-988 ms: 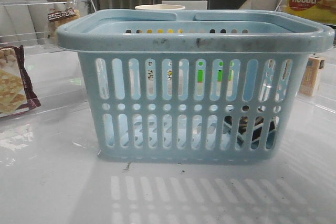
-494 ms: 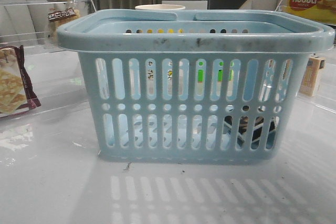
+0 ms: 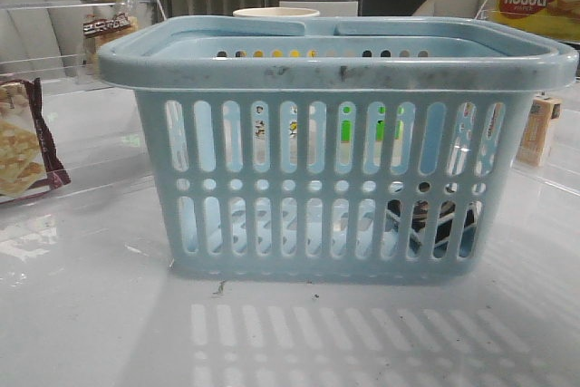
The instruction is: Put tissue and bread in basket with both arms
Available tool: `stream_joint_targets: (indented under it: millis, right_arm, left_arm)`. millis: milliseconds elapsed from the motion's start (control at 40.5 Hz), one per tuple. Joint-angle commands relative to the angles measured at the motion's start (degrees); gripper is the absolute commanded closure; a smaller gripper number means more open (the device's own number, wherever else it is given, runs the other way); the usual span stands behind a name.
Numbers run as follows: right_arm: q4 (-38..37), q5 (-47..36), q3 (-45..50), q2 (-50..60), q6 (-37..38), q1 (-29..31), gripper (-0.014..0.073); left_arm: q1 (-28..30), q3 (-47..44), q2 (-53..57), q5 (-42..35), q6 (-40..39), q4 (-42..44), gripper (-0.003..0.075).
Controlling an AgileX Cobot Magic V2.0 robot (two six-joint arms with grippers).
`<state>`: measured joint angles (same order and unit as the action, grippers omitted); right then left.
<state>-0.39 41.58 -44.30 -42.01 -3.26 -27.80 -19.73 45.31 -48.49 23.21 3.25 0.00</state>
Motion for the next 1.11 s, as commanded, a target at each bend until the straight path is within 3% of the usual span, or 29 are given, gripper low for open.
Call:
stream_joint_targets:
  millis: [0,124,494,890,988,1087]
  right_arm:
    - [-0.76,-3.63,-1.55,0.35,0.17,0.42,0.0095]
    - [-0.76,-3.57,-1.55,0.35,0.17,0.42,0.0095]
    - [-0.76,-3.57,-1.55,0.35,0.17,0.42,0.0095]
    - [-0.76,-3.57,-1.55,0.35,0.17,0.42,0.0095]
    - [-0.76,-3.57,-1.55,0.35,0.17,0.42,0.0095]
    - [-0.76,-3.57,-1.55,0.35,0.17,0.42,0.0095]
  left_arm:
    - [3.18,5.8,-6.91,-4.86,-0.02,0.0,0.0153]
    - [6.57,11.44,-16.58,-4.97,-0.02,0.0,0.0151]
    - [9.03,32.63,-43.94,-6.06,-0.02,3.65,0.0151]
    - [10.98,49.2,-61.05,-9.04,-0.15,0.88,0.0153]
    - [10.98,49.88,-62.66,-10.96,-0.15,0.88,0.0205]
    - [10.98,49.88,-63.5,-12.4,-0.15,0.88,0.0326]
